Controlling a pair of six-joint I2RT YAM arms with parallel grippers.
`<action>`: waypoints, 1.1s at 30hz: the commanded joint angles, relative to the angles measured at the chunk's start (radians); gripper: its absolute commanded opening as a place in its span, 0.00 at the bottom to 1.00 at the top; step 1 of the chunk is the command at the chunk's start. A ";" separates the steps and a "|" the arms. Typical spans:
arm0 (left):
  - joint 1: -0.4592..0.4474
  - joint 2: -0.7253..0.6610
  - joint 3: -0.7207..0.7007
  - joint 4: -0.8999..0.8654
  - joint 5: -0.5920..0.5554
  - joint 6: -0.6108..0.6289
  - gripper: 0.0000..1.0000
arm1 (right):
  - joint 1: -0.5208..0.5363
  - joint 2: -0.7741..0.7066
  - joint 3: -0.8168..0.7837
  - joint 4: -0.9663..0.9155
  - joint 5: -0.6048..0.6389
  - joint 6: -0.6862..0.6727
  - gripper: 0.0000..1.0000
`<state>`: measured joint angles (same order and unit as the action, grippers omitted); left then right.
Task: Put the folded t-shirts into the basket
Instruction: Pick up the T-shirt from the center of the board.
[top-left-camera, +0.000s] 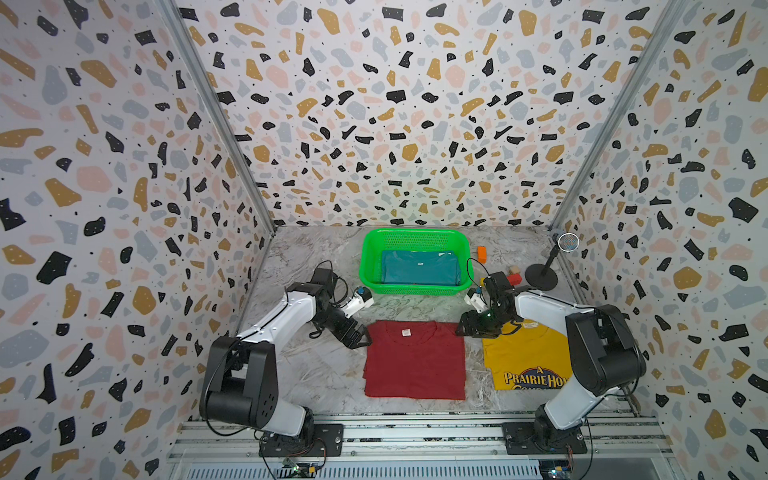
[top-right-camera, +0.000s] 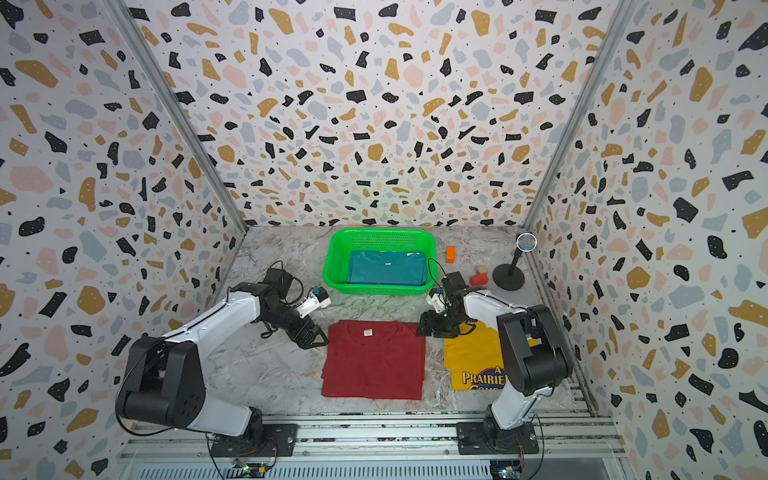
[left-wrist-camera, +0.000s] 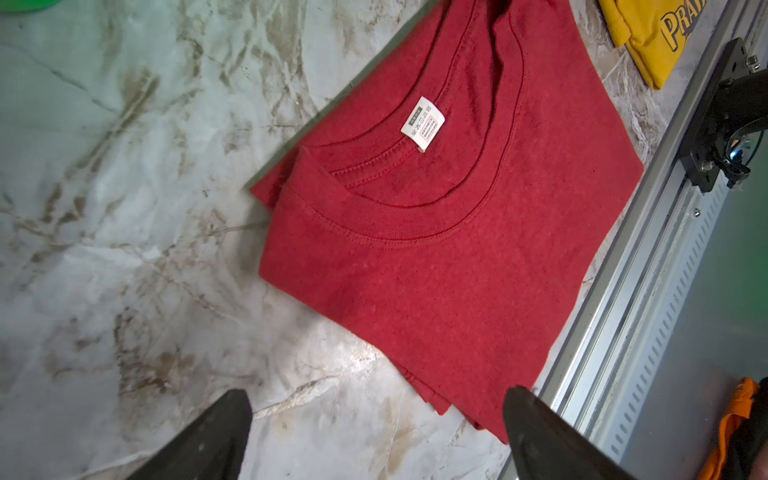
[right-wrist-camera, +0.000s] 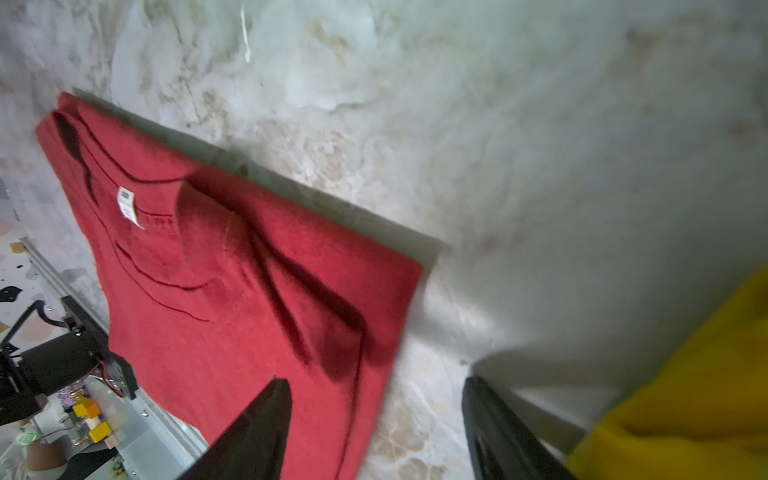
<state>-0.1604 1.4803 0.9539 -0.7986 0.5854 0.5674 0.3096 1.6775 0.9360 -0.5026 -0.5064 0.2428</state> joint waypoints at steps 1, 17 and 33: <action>-0.010 -0.001 -0.006 0.024 0.011 0.029 0.96 | 0.000 0.022 0.026 0.018 0.021 -0.019 0.67; -0.015 0.021 -0.059 0.164 -0.039 0.017 0.96 | 0.000 0.094 0.001 0.125 -0.105 -0.021 0.34; -0.018 0.095 -0.092 0.294 0.009 -0.029 0.96 | 0.000 -0.017 -0.114 0.214 -0.187 0.018 0.36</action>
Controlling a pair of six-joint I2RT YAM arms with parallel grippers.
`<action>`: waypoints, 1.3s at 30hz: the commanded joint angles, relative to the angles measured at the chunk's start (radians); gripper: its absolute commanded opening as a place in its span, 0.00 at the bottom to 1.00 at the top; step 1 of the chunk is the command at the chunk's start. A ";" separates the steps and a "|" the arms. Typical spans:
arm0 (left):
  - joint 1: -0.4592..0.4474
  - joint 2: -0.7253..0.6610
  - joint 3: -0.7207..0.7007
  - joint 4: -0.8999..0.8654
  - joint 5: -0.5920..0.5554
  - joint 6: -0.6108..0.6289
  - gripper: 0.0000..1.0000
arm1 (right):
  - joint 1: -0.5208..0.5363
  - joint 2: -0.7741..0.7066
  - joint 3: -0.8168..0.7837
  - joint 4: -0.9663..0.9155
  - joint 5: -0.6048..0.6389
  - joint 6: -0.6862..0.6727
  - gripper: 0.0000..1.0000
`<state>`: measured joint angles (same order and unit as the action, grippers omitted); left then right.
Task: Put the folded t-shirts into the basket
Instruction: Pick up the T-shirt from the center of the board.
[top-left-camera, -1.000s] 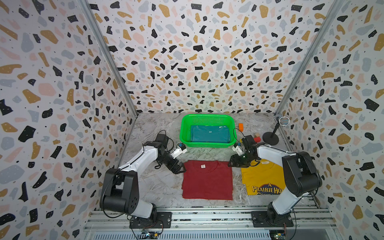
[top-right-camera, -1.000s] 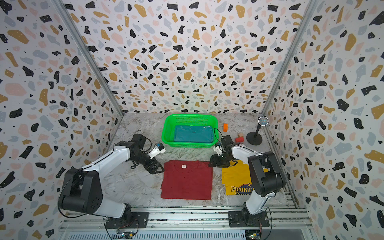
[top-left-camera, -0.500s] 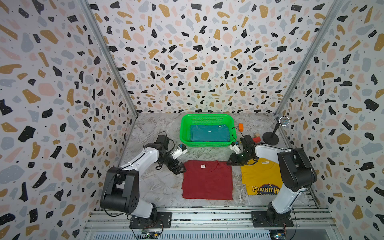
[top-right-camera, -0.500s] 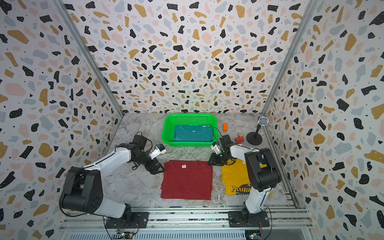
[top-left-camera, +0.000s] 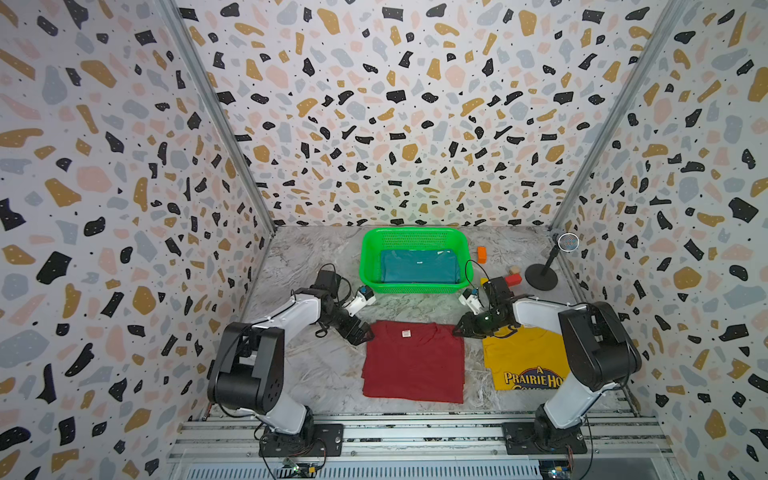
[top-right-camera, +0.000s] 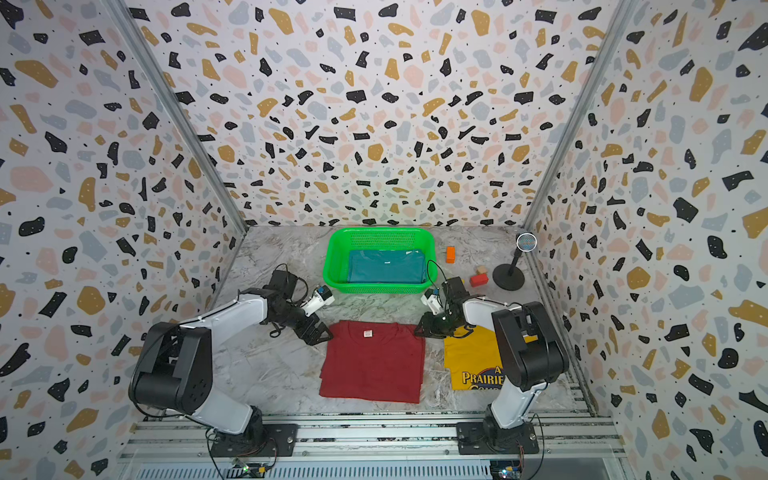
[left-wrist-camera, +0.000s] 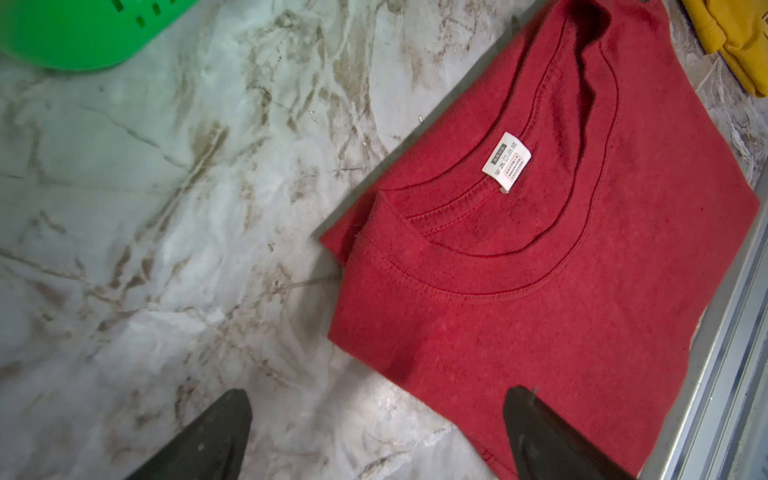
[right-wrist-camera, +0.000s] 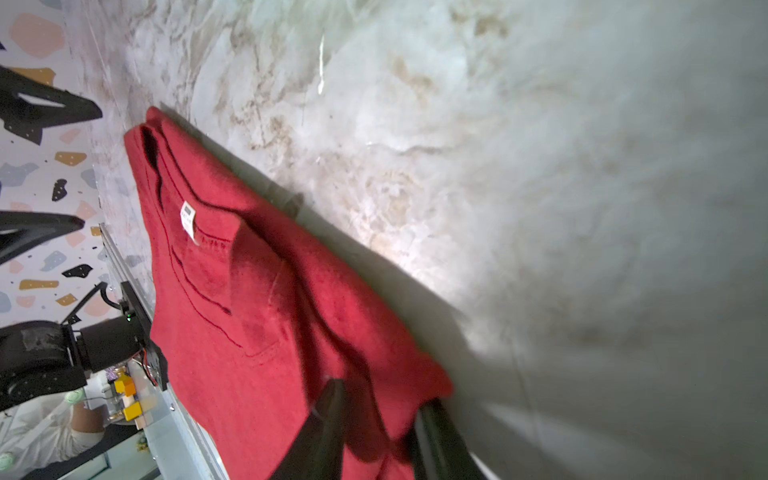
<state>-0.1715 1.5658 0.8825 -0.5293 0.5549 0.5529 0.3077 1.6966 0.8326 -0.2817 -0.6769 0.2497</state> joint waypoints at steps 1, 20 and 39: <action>-0.006 0.014 -0.022 0.026 0.040 -0.014 0.96 | 0.002 -0.038 -0.009 -0.008 -0.016 0.014 0.38; -0.042 0.046 -0.045 0.071 -0.045 -0.024 0.89 | -0.024 -0.035 -0.052 0.015 -0.102 0.086 0.32; -0.045 0.117 0.054 0.083 0.019 -0.107 0.93 | -0.022 -0.258 -0.153 0.182 -0.097 0.037 0.00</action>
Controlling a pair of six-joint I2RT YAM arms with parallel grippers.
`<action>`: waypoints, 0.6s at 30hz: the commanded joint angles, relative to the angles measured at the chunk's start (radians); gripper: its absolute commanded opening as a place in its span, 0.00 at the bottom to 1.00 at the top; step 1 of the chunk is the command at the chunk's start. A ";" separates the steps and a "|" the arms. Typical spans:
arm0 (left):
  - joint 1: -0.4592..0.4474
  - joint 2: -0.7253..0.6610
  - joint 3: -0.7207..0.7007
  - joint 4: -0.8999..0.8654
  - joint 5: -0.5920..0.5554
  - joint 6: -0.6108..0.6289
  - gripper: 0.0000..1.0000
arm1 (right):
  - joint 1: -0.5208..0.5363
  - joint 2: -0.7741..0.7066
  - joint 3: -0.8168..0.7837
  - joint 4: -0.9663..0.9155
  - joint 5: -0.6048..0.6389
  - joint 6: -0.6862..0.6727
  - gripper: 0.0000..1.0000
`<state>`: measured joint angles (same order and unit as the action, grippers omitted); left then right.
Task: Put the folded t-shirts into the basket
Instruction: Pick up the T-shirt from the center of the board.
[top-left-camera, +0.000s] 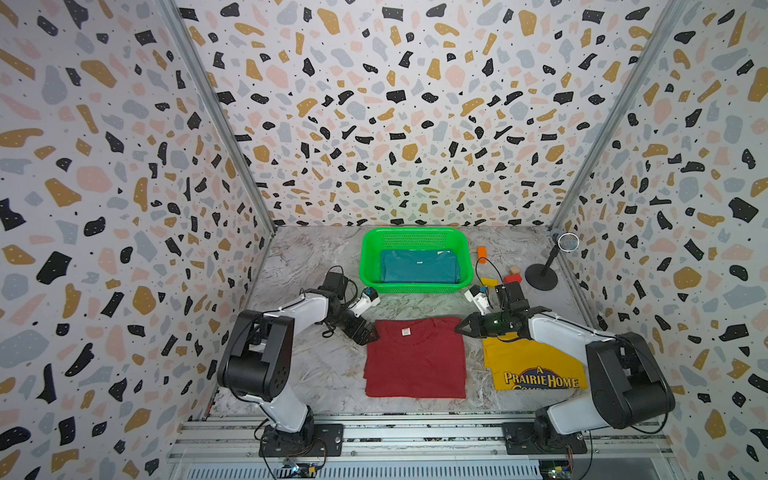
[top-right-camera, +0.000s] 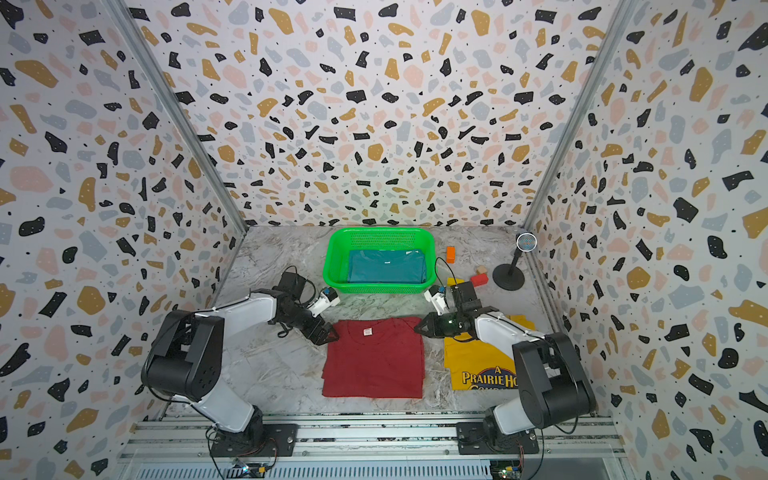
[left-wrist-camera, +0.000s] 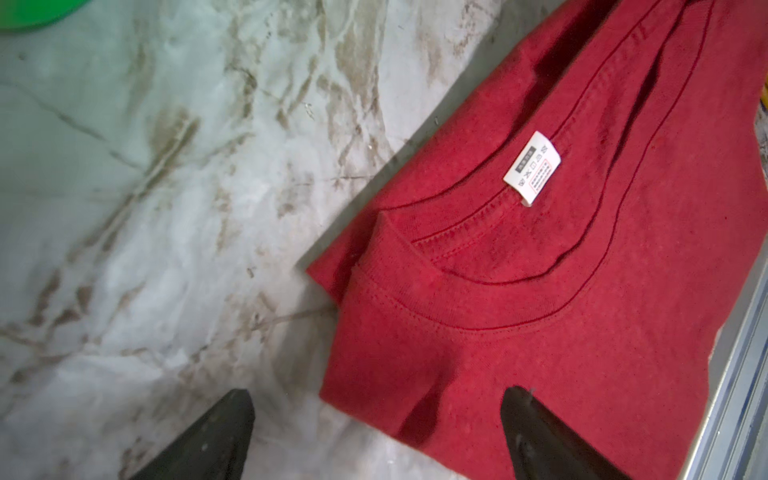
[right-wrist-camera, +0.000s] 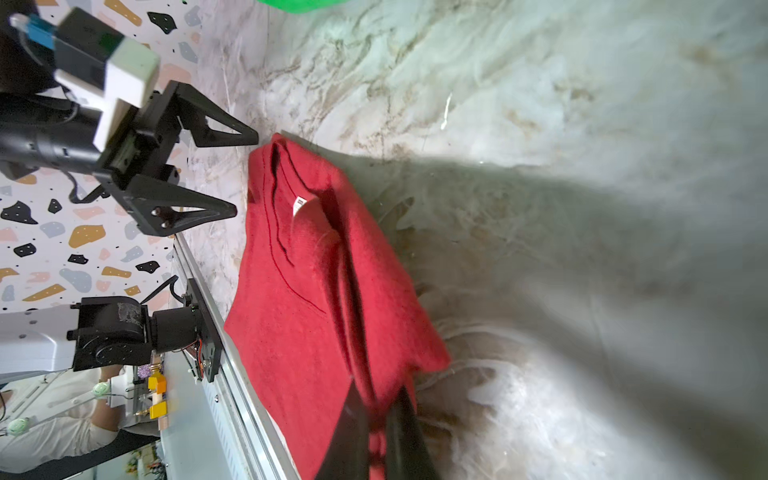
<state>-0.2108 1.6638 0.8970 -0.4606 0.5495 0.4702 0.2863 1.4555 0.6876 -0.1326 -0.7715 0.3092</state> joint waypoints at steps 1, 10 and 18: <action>-0.006 0.027 0.049 0.013 0.029 -0.029 0.92 | 0.000 -0.015 -0.008 0.038 -0.014 -0.023 0.00; -0.041 0.083 0.080 -0.023 0.031 -0.017 0.82 | 0.015 -0.028 -0.014 0.068 -0.048 -0.030 0.00; -0.069 0.153 0.151 -0.137 0.029 0.043 0.48 | 0.023 -0.044 -0.016 0.080 -0.060 -0.030 0.00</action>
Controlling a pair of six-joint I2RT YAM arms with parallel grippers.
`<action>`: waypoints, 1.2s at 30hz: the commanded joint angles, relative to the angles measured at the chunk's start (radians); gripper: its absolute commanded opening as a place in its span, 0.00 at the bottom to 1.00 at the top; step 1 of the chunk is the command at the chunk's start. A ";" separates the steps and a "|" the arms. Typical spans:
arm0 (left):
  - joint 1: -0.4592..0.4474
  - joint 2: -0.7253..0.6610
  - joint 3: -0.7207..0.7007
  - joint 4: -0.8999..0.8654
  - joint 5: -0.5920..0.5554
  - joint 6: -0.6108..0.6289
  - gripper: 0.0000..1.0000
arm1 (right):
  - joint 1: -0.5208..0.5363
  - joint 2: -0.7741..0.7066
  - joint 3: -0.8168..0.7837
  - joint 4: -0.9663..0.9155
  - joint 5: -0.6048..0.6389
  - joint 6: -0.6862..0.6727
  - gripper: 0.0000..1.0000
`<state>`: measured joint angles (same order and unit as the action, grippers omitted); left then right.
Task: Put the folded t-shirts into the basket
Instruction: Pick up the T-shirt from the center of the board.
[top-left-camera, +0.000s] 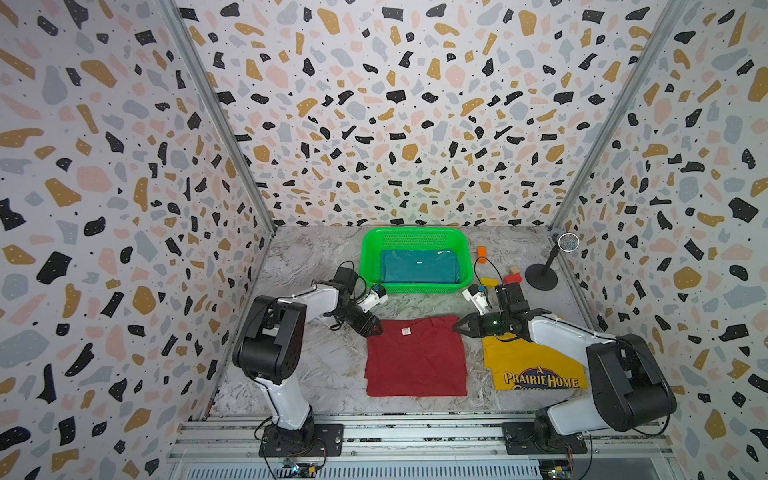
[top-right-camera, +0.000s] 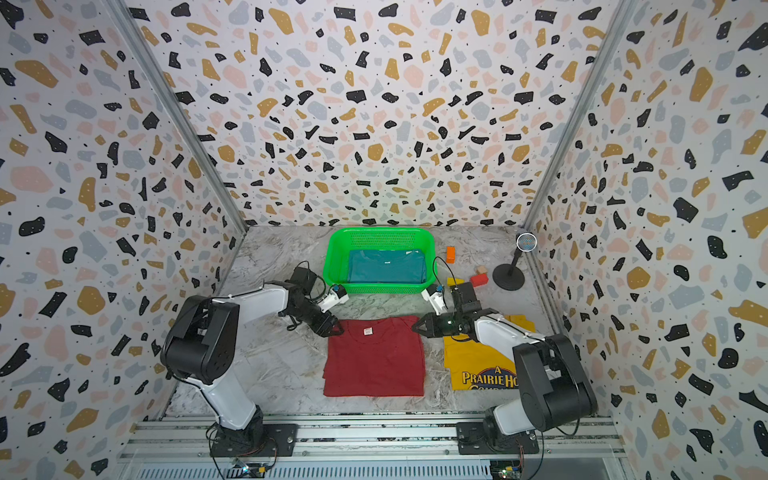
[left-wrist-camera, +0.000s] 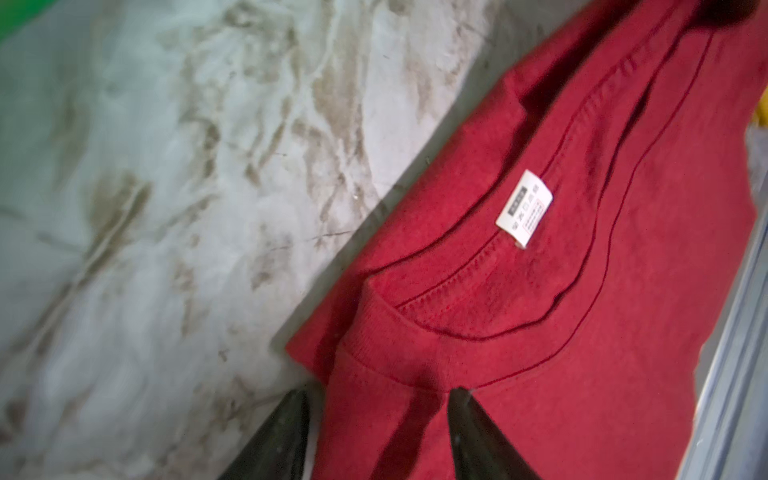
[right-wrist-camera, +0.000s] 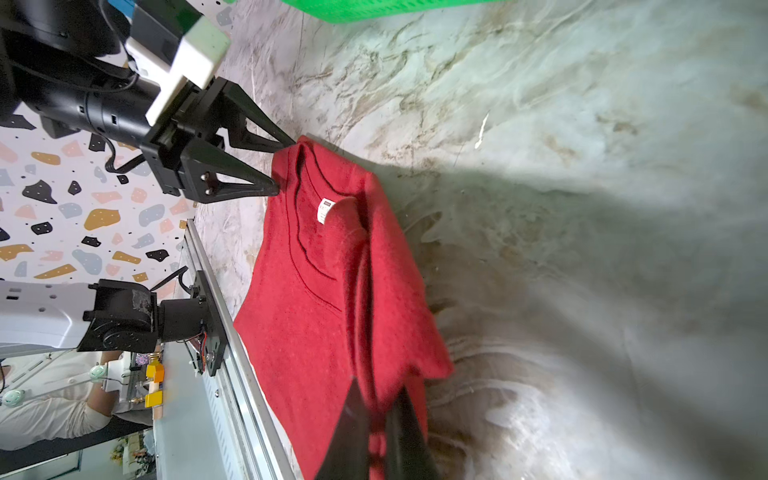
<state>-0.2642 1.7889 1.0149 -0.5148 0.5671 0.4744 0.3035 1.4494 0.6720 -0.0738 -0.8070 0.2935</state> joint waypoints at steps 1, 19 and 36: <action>-0.019 0.032 0.037 -0.088 0.007 0.037 0.44 | 0.006 -0.039 0.001 0.022 -0.024 -0.014 0.00; -0.035 -0.124 0.037 -0.131 0.023 0.081 0.00 | 0.006 -0.111 0.014 0.022 0.025 -0.027 0.00; 0.009 -0.234 0.252 -0.318 0.051 0.089 0.00 | 0.006 -0.227 0.102 0.104 0.068 -0.051 0.00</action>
<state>-0.2756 1.6005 1.2083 -0.7692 0.5877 0.5507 0.3069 1.2694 0.7128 -0.0216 -0.7502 0.2554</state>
